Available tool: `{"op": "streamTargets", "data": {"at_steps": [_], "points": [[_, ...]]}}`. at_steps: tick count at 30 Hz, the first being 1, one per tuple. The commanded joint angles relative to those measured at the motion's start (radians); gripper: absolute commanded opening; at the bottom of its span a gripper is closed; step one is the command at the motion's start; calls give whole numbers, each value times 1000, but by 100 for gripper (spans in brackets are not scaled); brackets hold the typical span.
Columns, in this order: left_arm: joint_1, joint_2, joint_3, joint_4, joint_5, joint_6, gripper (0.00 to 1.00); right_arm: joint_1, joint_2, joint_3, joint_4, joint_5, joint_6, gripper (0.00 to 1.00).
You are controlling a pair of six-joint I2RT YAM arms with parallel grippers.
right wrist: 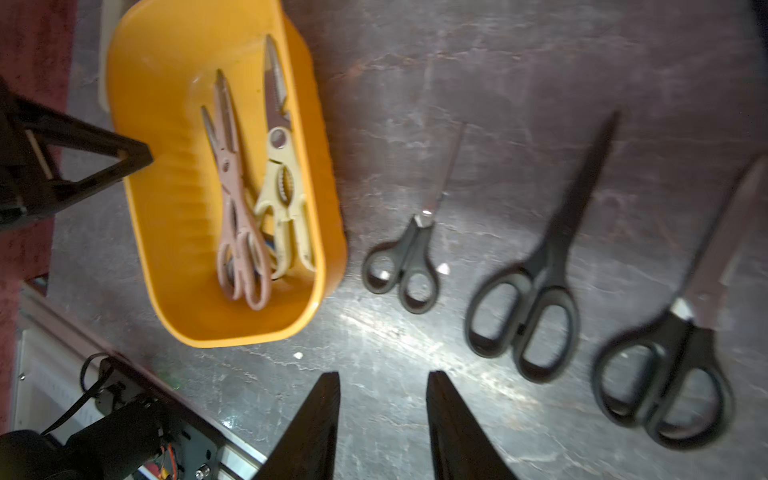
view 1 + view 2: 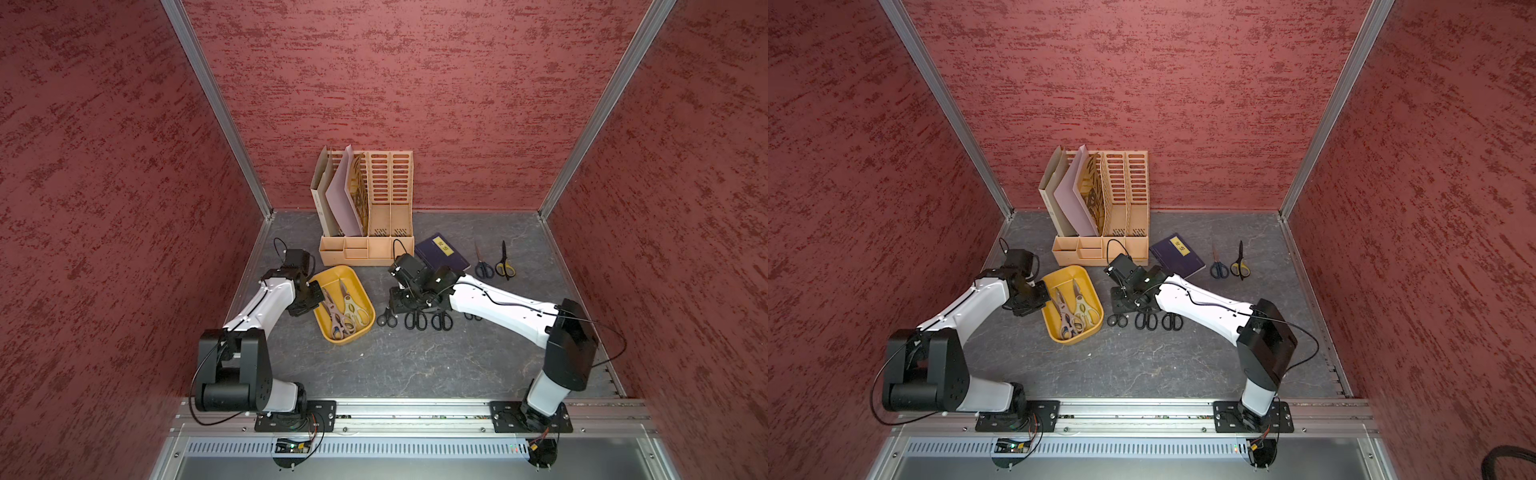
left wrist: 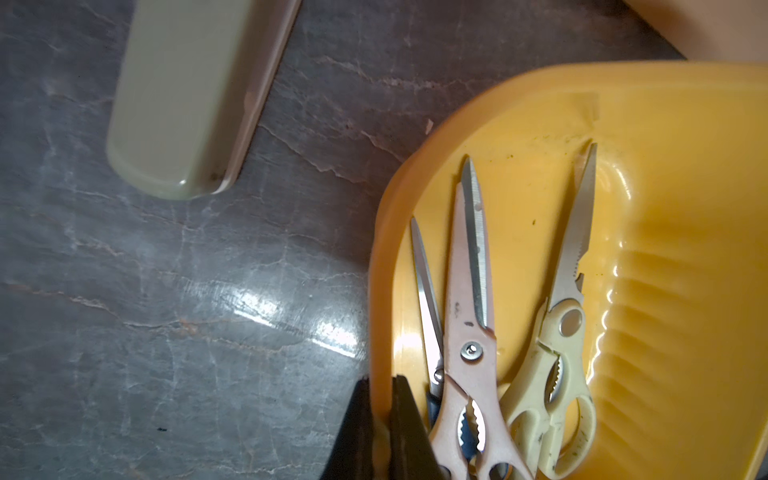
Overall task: Take the scissors out of the storage box
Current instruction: Pick up the storage box at the center of the board, then pick up the scissors from the storage box.
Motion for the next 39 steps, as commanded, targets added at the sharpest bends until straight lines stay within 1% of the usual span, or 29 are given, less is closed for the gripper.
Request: {"op": "streamTargets", "data": {"at_steps": [1,6,10,16,24,33,39], "points": [[-45,-78,-24,45,-87,7,0,41,59,86,65,-50,-46,39],[-114,-170,-59,90,-174,1,0,100,163,170,105,-81,-101,39],[-144,-215,-96,128,-217,-28,0,125,234,181,142,-89,-118,39],[-151,-203,-83,102,-235,-30,0,151,313,189,178,-90,-108,40],[-151,-203,-77,87,-236,-25,0,157,377,201,193,-18,-64,38],[-152,-204,-72,79,-236,-19,0,157,430,237,191,34,-16,30],[-150,-206,-69,76,-236,-16,0,157,462,273,161,57,8,19]]}}
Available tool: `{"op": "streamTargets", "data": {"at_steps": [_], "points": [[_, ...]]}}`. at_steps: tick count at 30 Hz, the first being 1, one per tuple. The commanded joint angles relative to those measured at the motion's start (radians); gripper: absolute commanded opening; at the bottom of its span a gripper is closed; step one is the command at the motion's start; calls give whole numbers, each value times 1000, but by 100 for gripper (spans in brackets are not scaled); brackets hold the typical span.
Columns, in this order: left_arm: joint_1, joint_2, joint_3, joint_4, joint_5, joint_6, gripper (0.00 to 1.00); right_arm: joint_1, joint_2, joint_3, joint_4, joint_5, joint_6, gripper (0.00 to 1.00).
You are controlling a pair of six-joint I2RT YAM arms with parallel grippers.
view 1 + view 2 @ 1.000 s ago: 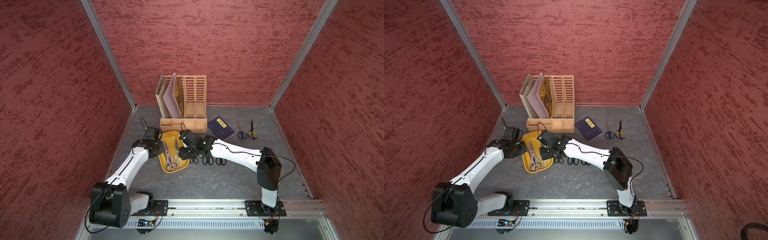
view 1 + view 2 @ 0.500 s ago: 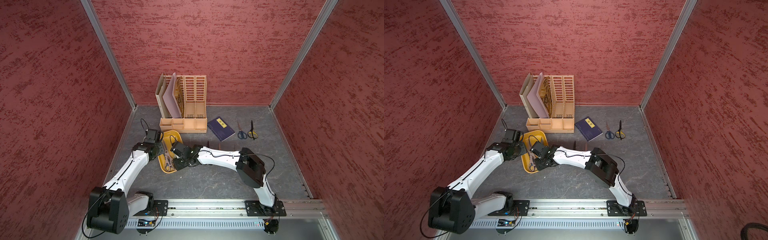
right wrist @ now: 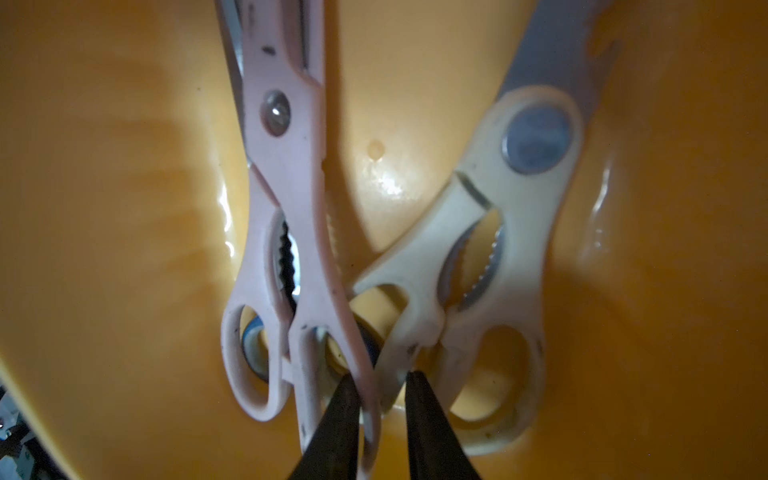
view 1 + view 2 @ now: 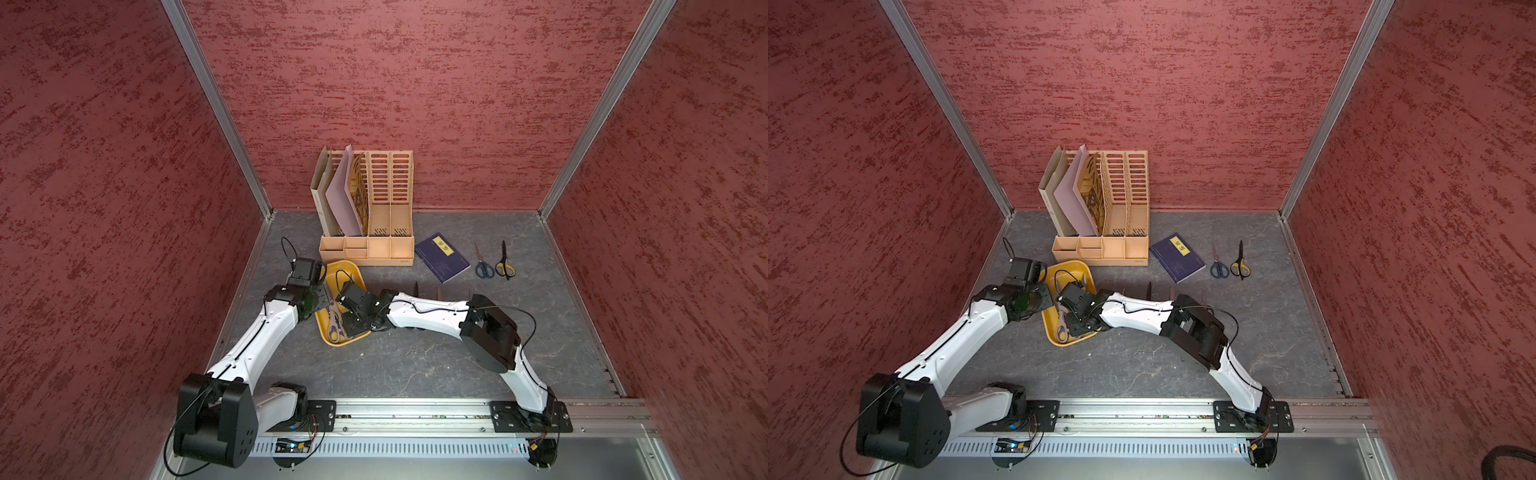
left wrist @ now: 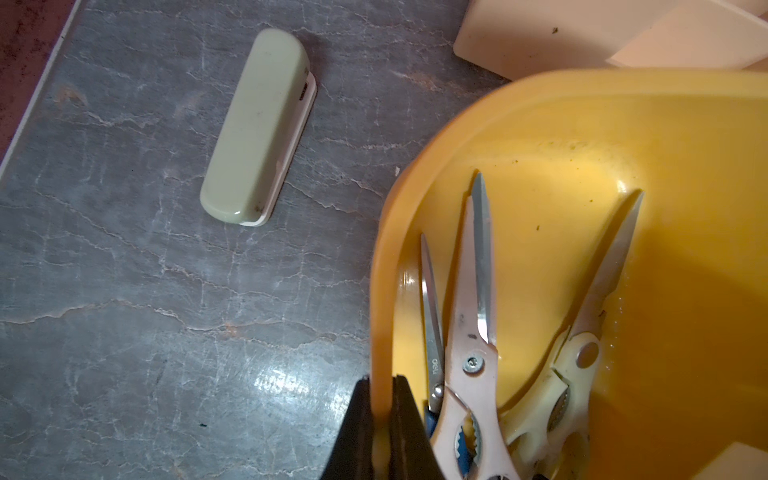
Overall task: Take the scissors out of the storage box
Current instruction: Pick up the scissors from the storage box.
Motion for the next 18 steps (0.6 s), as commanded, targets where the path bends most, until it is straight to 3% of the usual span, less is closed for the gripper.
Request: {"op": "streamTargets", "data": {"at_steps": [1,10,18], "points": [[-4,-1,24,6,-26,6,0,5,15,24,-16,47,25,17],[7,11,27,1,-24,1,0,7,-69,-9,-29,77,11,1],[38,46,39,-13,-4,-3,0,10,-217,-112,-9,65,-3,4]]}}
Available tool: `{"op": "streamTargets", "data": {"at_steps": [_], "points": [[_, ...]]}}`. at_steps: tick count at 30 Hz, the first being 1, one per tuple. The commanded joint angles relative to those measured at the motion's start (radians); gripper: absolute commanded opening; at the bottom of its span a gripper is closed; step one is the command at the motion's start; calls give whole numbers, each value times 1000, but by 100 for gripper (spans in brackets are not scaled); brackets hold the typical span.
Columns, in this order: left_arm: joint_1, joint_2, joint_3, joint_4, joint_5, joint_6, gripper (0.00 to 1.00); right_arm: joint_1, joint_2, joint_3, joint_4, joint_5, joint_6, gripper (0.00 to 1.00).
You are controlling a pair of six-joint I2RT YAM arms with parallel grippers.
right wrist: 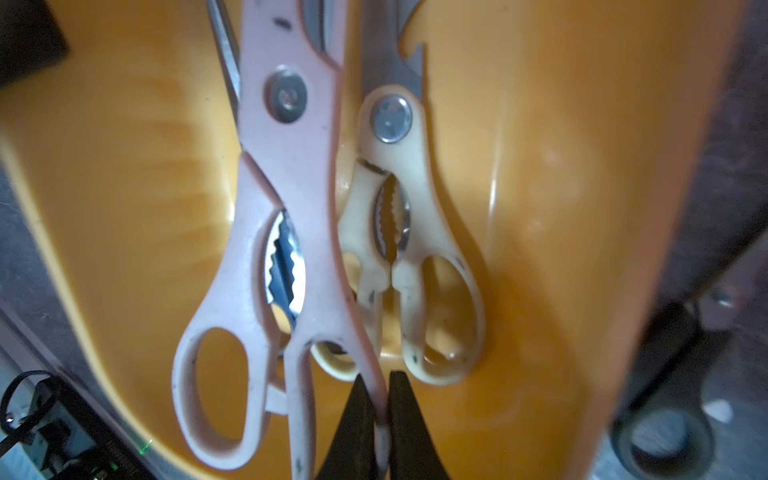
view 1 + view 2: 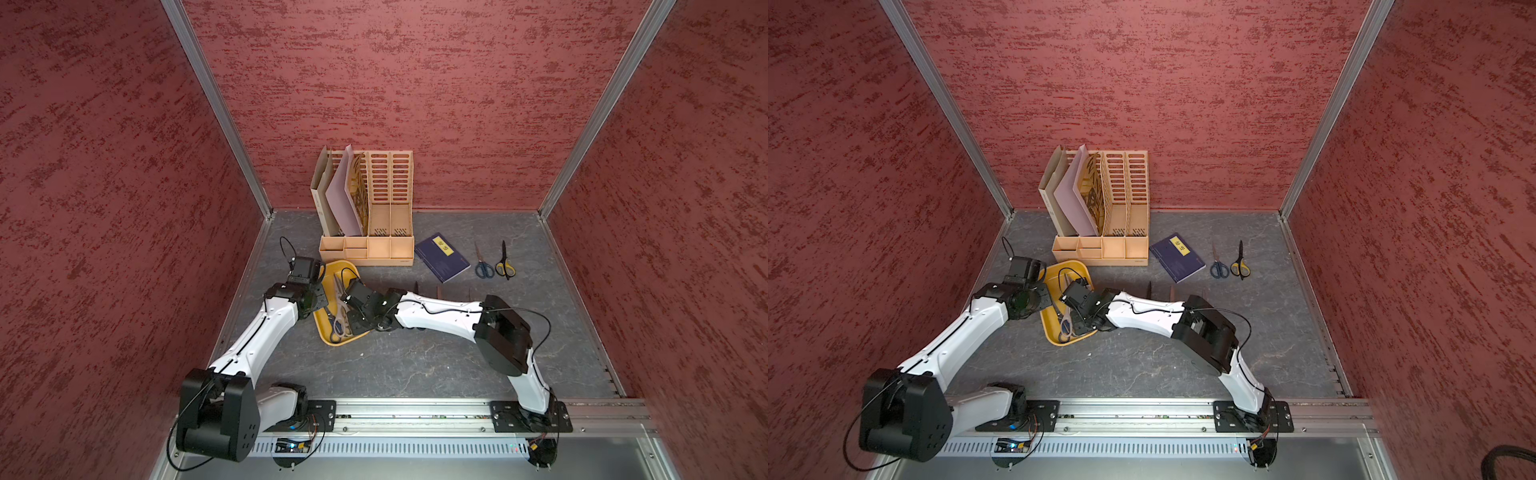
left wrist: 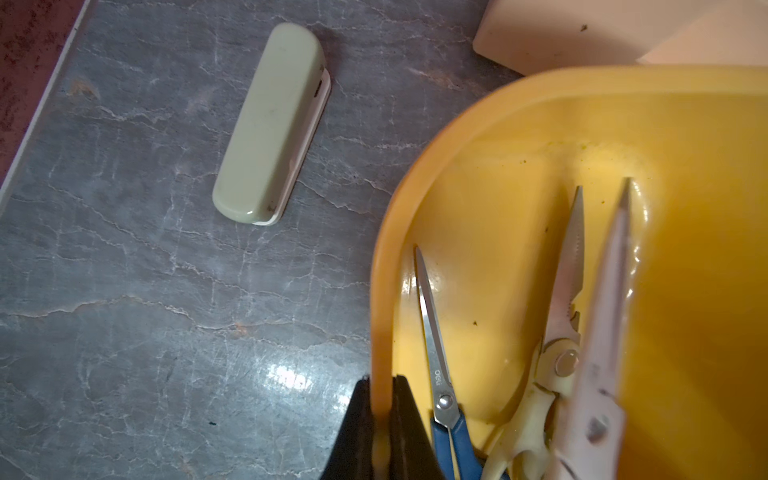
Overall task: Take the scissors out of the storage box
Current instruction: Pick up the scissors from the storage box, then place the scissors at the center of the board.
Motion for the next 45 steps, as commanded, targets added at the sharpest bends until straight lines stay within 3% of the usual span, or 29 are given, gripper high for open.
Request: {"op": "streamTargets", "data": {"at_steps": [1,7,13,24,30,39,45], "points": [[12,15,27,-2,1,-2,0,7,-85,-20,8,21,-18,4],[14,21,28,1,8,-2,0,7,-109,-21,-12,47,-14,0],[17,26,34,-2,2,4,0,0,-277,-111,-75,135,-21,0],[18,9,43,7,27,25,0,-135,-583,-333,-561,243,-62,0],[21,9,44,22,46,31,0,-194,-720,-465,-644,259,-41,0],[27,10,45,34,68,28,0,-163,-846,-702,-479,66,169,0],[27,3,42,32,81,27,0,-125,-940,-804,-505,117,342,0]]}}
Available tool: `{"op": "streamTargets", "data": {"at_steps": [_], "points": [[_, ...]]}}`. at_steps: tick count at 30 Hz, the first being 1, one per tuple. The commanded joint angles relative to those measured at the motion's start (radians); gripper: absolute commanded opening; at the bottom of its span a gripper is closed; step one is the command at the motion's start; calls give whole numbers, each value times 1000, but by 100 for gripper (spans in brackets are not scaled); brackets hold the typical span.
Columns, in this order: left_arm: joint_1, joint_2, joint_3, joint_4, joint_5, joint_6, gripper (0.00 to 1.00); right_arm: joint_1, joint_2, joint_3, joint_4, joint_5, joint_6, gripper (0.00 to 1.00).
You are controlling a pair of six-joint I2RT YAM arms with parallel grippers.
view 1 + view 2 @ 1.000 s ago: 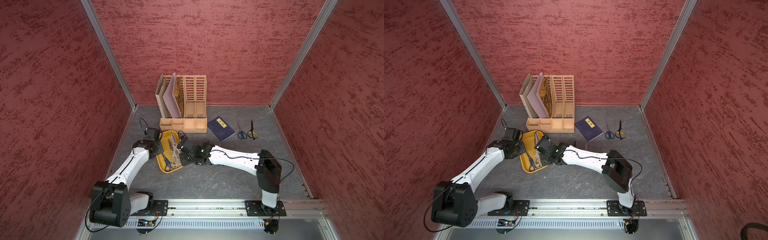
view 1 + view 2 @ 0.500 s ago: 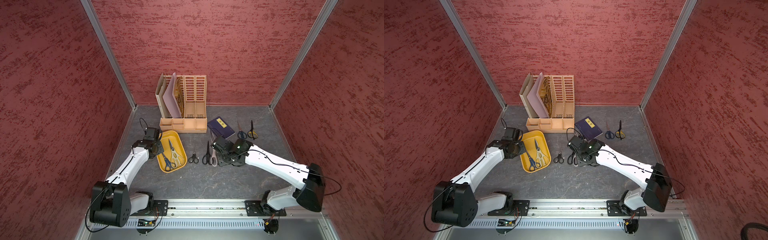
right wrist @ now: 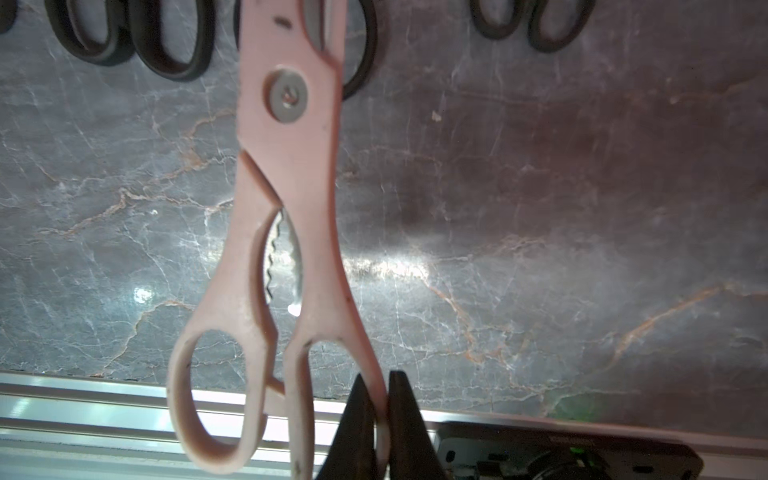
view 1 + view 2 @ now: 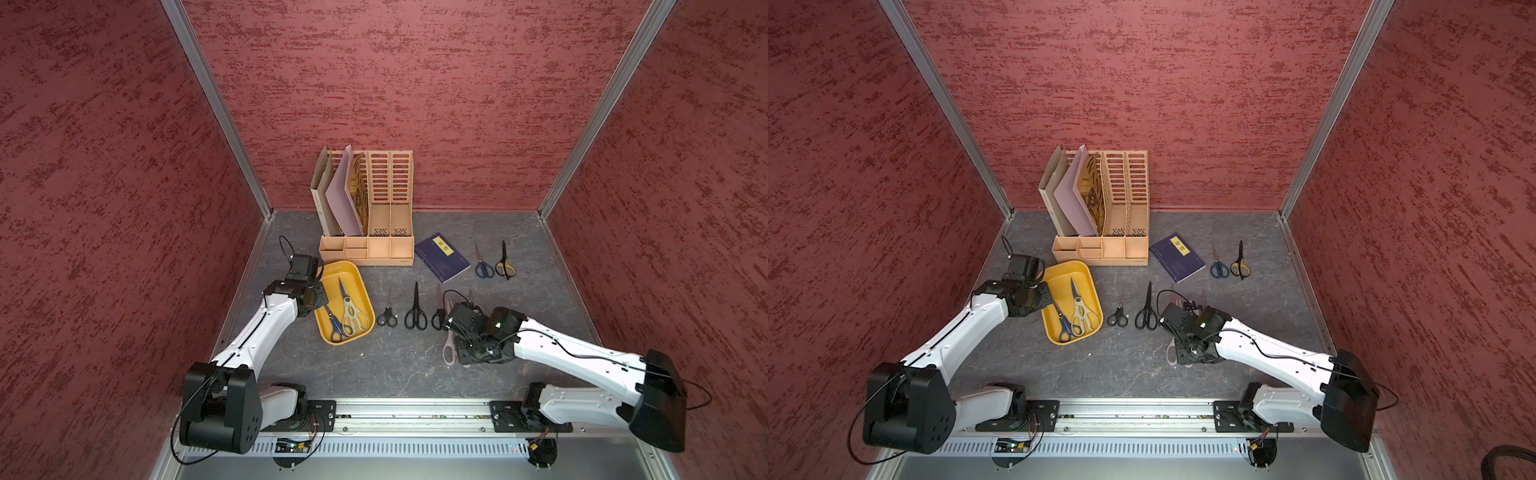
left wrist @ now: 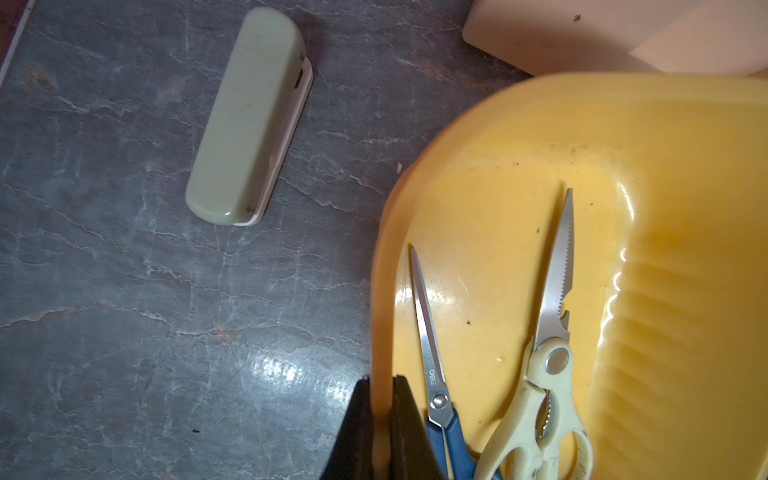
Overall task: Take the scissors out of the storage box
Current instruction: Place the scissors at the center of the board.
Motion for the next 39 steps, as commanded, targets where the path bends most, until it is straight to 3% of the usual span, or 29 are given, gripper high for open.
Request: {"op": "streamTargets", "data": {"at_steps": [1,5,9,17,22,31,39], "points": [[7,-19,26,28,16,12,0,10,-72,-36,0,45,165,0],[6,-19,24,32,29,12,0,-2,-155,-64,-85,163,289,0],[6,-10,23,43,41,10,0,-76,-169,-72,-131,225,341,0],[10,0,27,43,49,12,0,-332,-159,-66,4,170,99,0],[10,1,28,42,49,12,0,-525,-33,-27,72,61,-96,0],[11,0,29,37,51,14,0,-738,68,-80,181,7,-222,0],[11,0,27,36,49,15,0,-853,186,-104,255,8,-316,0]]}}
